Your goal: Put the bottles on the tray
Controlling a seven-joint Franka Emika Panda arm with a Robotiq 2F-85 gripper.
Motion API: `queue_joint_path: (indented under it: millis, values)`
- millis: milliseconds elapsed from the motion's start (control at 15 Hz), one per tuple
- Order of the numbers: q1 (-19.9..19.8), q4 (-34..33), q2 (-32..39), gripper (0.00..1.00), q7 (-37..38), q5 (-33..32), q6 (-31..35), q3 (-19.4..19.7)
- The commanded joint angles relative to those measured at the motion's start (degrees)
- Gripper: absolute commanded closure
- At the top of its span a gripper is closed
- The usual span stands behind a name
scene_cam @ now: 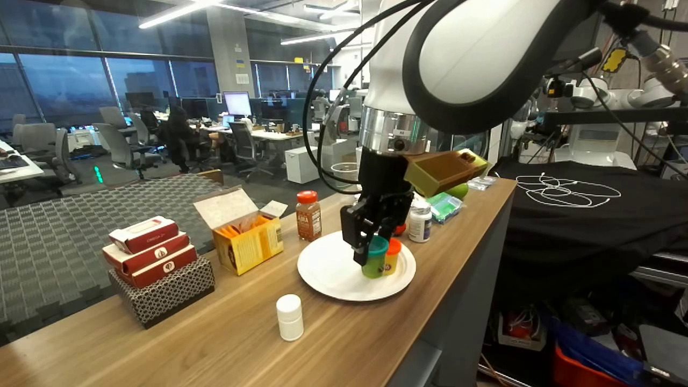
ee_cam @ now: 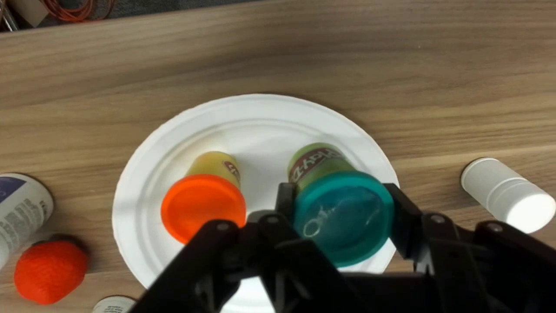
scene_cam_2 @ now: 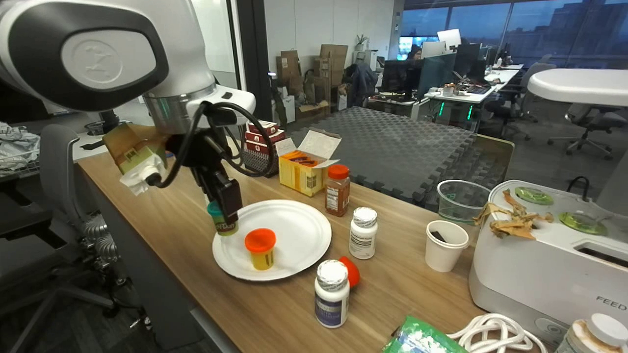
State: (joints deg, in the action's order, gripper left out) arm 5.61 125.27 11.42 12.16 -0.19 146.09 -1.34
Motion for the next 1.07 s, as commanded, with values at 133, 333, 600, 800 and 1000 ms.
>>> queue_joint_path:
  millis: [133, 333, 600, 800, 1000]
  values:
    - [-0.4, 0.0, 0.6, 0.72, -1.2, 0.7, 2.4, -0.9]
    - [-0.3, -0.4, 2.1, 0.72, -1.0, 0.2, 3.2, -0.6]
    - [-0.5, -1.2, 3.6, 0.72, -1.3, 0.1, 4.4, -0.3]
    - [-0.8, -1.1, 3.9, 0.72, -1.3, -0.3, 5.3, 0.2]
    - [-0.9, -0.9, 3.8, 0.72, -1.2, -0.7, 5.6, 0.9]
